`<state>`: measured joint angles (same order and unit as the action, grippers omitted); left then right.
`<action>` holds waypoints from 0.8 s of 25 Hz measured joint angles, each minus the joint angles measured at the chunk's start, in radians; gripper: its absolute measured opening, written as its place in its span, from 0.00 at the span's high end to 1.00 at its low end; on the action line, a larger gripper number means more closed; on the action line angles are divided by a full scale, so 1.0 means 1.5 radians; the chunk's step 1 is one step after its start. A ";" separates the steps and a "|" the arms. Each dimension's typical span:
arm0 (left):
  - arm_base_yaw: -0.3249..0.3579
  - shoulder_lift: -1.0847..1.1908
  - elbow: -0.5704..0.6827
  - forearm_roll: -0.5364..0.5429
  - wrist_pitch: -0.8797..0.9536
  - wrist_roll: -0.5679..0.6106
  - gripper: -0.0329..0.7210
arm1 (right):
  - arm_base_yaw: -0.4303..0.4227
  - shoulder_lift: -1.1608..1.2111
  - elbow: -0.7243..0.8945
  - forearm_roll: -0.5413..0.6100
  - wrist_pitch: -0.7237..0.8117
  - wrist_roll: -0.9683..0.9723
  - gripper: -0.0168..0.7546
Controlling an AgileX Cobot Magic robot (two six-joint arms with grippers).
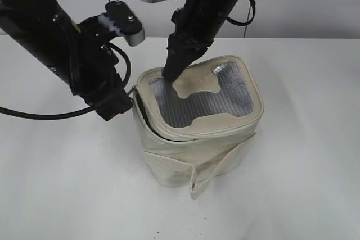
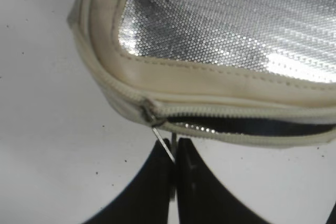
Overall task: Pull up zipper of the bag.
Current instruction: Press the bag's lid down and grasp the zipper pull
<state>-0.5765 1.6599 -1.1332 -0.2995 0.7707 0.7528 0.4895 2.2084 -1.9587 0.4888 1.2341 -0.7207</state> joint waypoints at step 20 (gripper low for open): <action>-0.003 -0.006 -0.004 -0.025 0.058 -0.119 0.96 | -0.005 0.011 -0.041 -0.070 0.001 0.121 0.93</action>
<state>-0.5814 1.6509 -1.1393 -0.3370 0.8577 0.5749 0.4820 2.2255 -2.0206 0.3840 1.2349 -0.5391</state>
